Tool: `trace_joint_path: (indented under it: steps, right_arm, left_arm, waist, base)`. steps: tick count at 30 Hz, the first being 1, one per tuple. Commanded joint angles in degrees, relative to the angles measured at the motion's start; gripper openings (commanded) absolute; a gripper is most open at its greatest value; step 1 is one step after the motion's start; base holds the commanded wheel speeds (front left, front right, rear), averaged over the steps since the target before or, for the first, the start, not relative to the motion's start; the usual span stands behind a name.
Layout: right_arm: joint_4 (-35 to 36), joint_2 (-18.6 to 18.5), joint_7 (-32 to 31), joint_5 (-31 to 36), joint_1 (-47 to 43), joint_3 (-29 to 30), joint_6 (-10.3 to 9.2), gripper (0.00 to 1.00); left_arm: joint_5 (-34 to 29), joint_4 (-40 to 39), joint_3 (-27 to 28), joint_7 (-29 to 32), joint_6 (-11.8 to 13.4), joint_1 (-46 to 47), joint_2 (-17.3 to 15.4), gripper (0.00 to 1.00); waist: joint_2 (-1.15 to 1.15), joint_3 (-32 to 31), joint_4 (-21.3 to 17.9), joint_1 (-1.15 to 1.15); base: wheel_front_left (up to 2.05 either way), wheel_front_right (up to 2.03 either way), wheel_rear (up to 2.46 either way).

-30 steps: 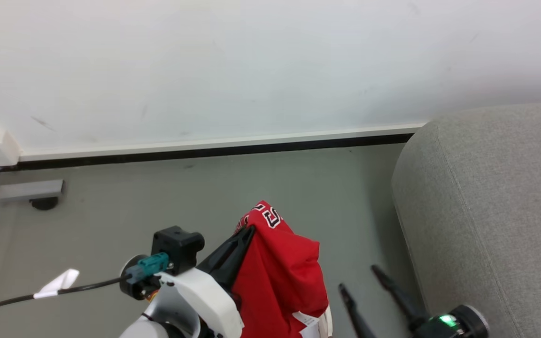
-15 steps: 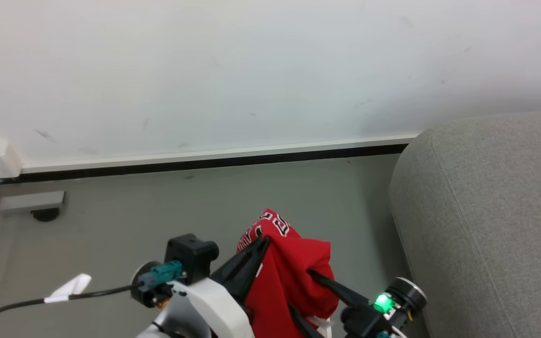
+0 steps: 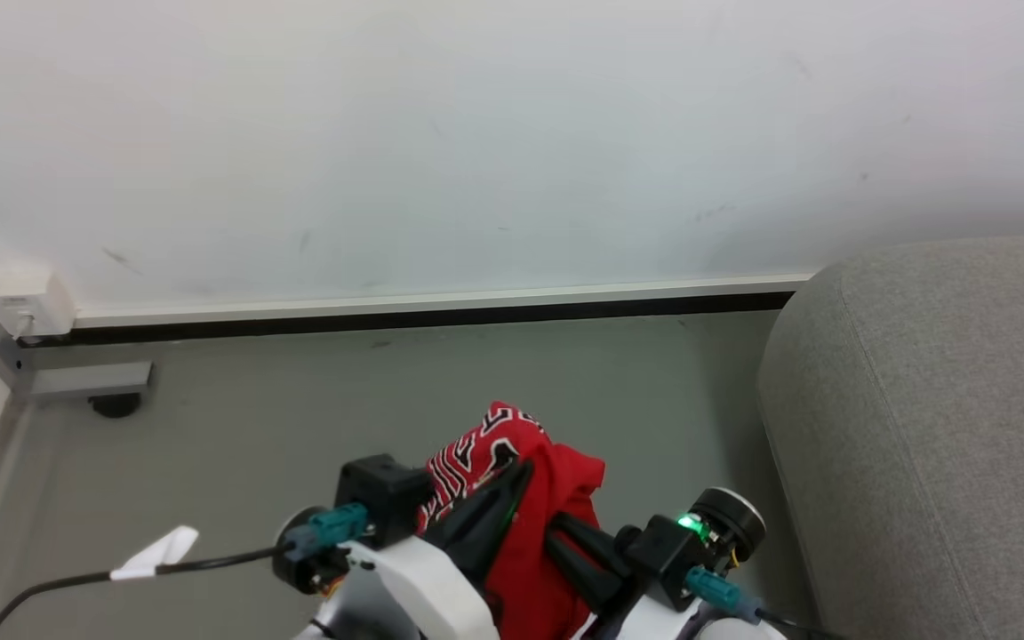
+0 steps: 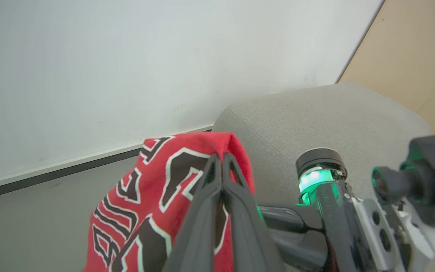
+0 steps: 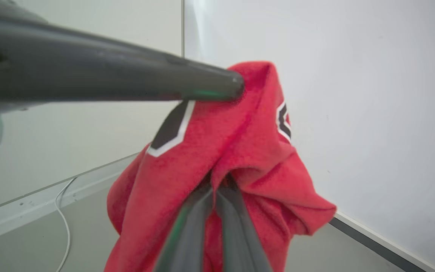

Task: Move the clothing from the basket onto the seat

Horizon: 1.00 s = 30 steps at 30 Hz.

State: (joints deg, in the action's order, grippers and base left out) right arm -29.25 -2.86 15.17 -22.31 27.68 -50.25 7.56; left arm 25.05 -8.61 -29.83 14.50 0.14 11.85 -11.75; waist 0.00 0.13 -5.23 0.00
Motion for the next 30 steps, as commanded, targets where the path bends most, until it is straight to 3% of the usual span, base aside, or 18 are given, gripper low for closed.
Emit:
trace_joint_path:
  steps: [1,2,3,4,12,22,30]
  right_arm:
    - [0.57,-0.08,-0.01,-0.67,0.58,0.41,-0.14,0.00]
    - [1.10,-0.06,-0.02,-0.68,0.54,0.92,-0.13,0.00]
    - [1.49,-0.07,-0.01,-0.82,0.32,1.64,-0.14,0.00]
    - [1.86,-0.08,-0.02,-0.87,0.02,2.12,-0.13,0.00]
    - [3.35,-0.05,0.00,0.16,-0.64,5.29,-0.13,0.00]
    - [4.11,-0.05,-0.01,1.17,-0.62,8.14,-0.13,0.00]
    - [6.63,-0.37,-0.01,2.41,1.50,11.76,-0.13,0.00]
  left_arm:
    - [-0.57,0.16,0.43,-0.63,0.49,-0.15,-0.33,0.00]
    - [-0.94,0.25,0.70,-1.10,0.82,-0.24,-0.38,0.28]
    - [-1.51,0.51,0.85,-1.59,1.08,-0.35,-0.64,0.90]
    - [-1.73,0.84,1.11,-2.09,1.50,-0.68,-0.84,1.00]
    - [-3.97,3.24,3.55,-8.15,3.82,-5.67,-4.10,1.00]
    - [-3.21,7.89,4.14,-16.98,2.75,-11.51,-5.40,1.00]
    - [-2.23,7.82,4.26,-18.19,2.40,-10.33,-4.89,1.00]
  waist:
    - [0.00,-0.03,0.12,0.00]
    - [0.00,-0.06,0.22,0.00]
    - [0.00,-0.08,0.34,0.00]
    - [0.00,-0.11,0.45,0.00]
    - [0.00,-0.35,1.02,0.00]
    - [0.00,-0.33,1.79,0.00]
    - [0.00,0.96,-3.10,0.00]
  base:
    - [0.00,0.00,0.00]
    - [0.00,0.00,0.00]
    - [0.00,0.00,0.00]
    - [0.00,0.00,0.00]
    - [0.00,0.00,0.00]
    - [0.00,0.00,0.00]
    - [0.00,0.00,0.00]
